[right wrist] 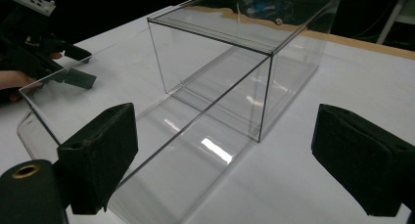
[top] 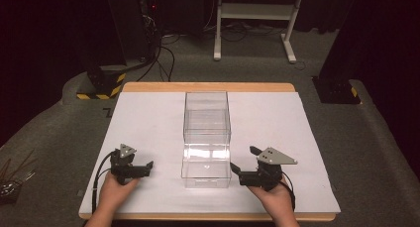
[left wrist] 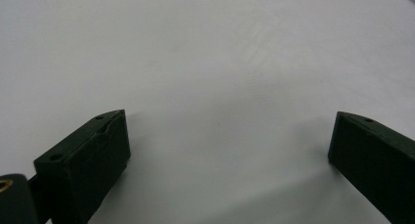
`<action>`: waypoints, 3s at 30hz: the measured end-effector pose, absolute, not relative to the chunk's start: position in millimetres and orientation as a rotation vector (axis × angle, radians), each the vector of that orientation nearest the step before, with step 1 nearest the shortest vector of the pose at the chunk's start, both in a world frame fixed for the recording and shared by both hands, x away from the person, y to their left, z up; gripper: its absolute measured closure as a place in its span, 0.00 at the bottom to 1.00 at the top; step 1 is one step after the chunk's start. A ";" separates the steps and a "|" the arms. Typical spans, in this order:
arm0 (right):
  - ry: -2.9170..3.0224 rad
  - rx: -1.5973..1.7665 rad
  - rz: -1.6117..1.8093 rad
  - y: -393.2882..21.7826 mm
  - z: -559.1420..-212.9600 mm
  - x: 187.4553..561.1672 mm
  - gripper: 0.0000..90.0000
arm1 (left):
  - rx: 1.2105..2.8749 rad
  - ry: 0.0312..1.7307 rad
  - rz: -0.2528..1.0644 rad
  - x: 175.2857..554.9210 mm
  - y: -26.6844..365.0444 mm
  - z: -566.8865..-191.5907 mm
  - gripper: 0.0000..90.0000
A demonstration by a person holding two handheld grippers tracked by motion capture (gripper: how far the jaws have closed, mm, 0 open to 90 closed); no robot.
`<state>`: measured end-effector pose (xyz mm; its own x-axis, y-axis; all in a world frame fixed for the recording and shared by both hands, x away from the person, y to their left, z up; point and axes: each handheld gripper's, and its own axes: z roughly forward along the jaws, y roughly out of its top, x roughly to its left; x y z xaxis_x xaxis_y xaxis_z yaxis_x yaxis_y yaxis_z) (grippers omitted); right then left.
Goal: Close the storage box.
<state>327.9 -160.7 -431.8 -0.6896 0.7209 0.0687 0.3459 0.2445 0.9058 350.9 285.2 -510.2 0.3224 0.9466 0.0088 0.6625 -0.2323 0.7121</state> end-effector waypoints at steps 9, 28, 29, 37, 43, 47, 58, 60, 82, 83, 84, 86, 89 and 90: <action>2.192 0.943 1.430 -150.7 -435.1 323.3 0.11 | 1.982 1.414 0.602 350.8 285.1 -510.2 0.02; 2.241 0.909 1.459 -145.8 -438.2 313.7 0.13 | 1.983 1.414 0.601 350.7 285.2 -510.1 0.02; 2.242 0.908 1.460 -145.8 -438.2 313.6 0.13 | 1.982 1.414 0.603 350.7 285.1 -510.2 0.02; 2.266 0.909 1.449 -143.7 -442.1 314.4 0.14 | 1.981 1.415 0.601 350.9 285.2 -510.2 0.02; 2.276 0.898 1.450 -141.9 -443.4 313.9 0.14 | 1.980 1.414 0.601 351.0 285.2 -510.3 0.02; 2.294 0.889 1.439 -140.2 -444.9 313.3 0.14 | 1.980 1.414 0.601 351.0 285.2 -510.3 0.02; 2.340 0.882 1.438 -135.8 -455.7 315.3 0.11 | 1.980 1.415 0.600 351.0 285.2 -510.3 0.02; 2.348 0.890 1.440 -136.1 -456.7 316.0 0.10 | 1.983 1.413 0.600 351.1 285.4 -510.2 0.02; 2.369 0.883 1.377 -126.7 -469.6 318.9 0.11 | 1.984 1.410 0.599 351.3 285.7 -510.1 0.02; 2.366 0.887 1.381 -126.8 -469.4 319.4 0.11 | 1.984 1.410 0.599 351.3 285.7 -510.1 0.02; 2.360 0.885 1.381 -127.2 -469.2 320.5 0.11 | 1.984 1.410 0.600 351.3 285.7 -510.1 0.02; 2.357 0.891 1.379 -127.5 -468.9 322.0 0.11 | 1.984 1.410 0.600 351.3 285.7 -510.1 0.02; 2.343 0.900 1.383 -127.8 -468.7 324.5 0.12 | 1.984 1.410 0.600 351.3 285.7 -510.1 0.02; 2.340 0.904 1.380 -127.8 -468.7 325.2 0.12 | 1.984 1.410 0.600 351.3 285.7 -510.1 0.02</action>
<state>325.2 -127.8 -468.7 -0.7660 0.6386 0.0737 0.3736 0.3489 0.8594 351.3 285.7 -510.1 0.3255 0.9455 0.0090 0.6616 -0.2346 0.7122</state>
